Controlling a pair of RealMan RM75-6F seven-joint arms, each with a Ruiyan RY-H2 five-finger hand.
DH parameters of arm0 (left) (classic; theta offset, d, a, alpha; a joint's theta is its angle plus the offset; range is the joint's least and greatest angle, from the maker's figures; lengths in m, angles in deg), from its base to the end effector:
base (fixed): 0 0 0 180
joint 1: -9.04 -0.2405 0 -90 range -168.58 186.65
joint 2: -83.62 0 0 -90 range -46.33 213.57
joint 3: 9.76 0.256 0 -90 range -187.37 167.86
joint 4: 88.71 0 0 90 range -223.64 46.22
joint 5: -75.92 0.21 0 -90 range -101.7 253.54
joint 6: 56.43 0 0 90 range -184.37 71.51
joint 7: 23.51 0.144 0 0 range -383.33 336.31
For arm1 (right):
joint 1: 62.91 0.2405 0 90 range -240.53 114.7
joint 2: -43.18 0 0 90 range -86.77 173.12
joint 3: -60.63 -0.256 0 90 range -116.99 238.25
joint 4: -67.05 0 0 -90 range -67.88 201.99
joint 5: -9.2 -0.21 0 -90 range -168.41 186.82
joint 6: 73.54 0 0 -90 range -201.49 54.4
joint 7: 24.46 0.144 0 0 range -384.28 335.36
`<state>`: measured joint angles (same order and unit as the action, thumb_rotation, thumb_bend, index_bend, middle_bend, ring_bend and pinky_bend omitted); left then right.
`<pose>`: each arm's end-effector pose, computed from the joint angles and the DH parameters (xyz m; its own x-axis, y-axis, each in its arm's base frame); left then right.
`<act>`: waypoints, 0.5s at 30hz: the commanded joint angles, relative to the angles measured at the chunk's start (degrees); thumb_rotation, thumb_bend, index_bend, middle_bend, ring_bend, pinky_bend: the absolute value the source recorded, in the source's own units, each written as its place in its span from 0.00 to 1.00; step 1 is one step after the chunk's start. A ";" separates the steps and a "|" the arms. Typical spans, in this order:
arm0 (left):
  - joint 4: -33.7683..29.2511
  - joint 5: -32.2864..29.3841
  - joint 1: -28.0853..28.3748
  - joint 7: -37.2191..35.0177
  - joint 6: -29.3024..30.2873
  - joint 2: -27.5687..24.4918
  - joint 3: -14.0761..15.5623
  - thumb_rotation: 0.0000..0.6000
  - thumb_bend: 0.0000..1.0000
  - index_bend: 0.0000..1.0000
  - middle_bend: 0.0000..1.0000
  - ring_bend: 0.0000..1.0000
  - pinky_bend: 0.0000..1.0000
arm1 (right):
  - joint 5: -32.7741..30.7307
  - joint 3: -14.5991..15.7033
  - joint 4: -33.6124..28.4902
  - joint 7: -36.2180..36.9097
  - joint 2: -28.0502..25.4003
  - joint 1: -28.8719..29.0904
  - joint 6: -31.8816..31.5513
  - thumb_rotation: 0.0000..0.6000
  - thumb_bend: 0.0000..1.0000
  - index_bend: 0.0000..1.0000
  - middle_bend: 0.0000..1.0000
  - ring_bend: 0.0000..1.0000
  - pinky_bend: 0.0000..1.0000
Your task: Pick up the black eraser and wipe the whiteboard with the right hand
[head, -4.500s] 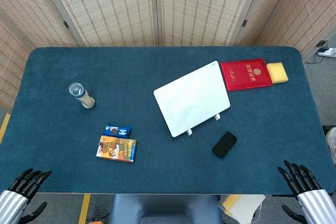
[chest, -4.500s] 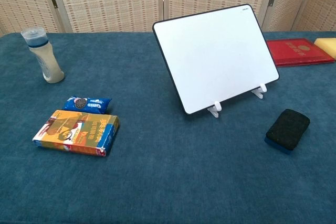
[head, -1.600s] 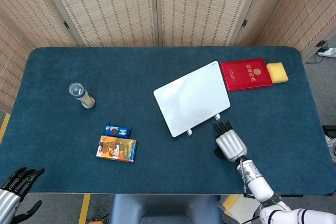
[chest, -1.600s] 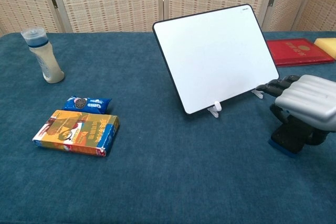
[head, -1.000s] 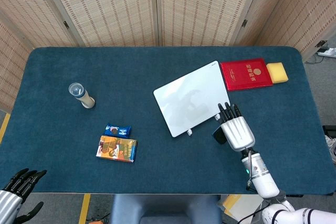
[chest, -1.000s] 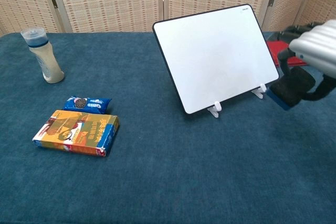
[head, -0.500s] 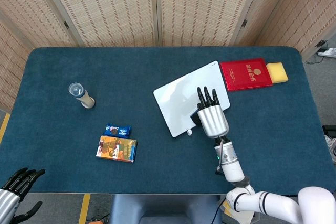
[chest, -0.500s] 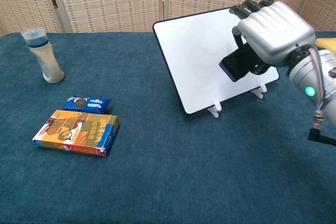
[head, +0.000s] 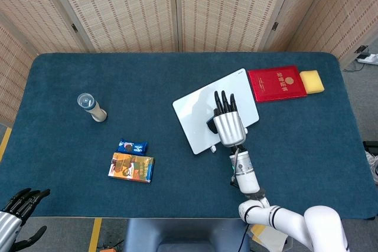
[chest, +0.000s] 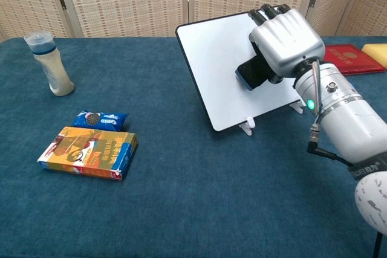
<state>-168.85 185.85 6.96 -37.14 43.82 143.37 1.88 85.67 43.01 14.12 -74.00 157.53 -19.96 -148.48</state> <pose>-0.3177 0.0807 0.1775 0.3951 0.1337 0.9089 0.8862 -0.3161 -0.3388 -0.1242 -0.3652 -0.0543 0.7769 0.3101 0.5480 -0.5335 -0.1380 0.8344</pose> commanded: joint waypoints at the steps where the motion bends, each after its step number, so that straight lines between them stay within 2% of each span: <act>1: 0.02 -0.14 -0.04 -0.14 0.07 -0.05 -0.04 1.00 0.35 0.05 0.23 0.20 0.16 | -0.59 -1.00 3.42 1.97 2.55 1.70 0.73 1.00 0.18 0.58 0.10 0.05 0.15; 7: 0.04 -0.27 -0.23 -0.44 0.39 -0.20 -0.01 1.00 0.35 0.05 0.23 0.20 0.16 | -0.93 -0.92 7.36 2.03 4.93 2.55 0.63 1.00 0.18 0.51 0.08 0.03 0.13; 11: 0.12 -0.08 -0.42 -0.50 0.86 -0.21 0.04 1.00 0.35 0.06 0.23 0.20 0.16 | -1.49 -0.68 7.03 1.46 4.86 2.12 0.82 1.00 0.18 0.27 0.00 0.00 0.08; 15: 0.18 -0.12 -0.40 -0.32 0.79 -0.07 -0.06 1.00 0.35 0.06 0.23 0.20 0.16 | -1.16 0.18 1.55 0.77 1.66 0.29 -0.46 1.00 0.18 0.06 0.00 0.00 0.05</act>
<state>-168.67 185.74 6.55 -37.47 44.63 143.29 1.83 84.31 42.66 18.55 -72.85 161.03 -18.59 -148.19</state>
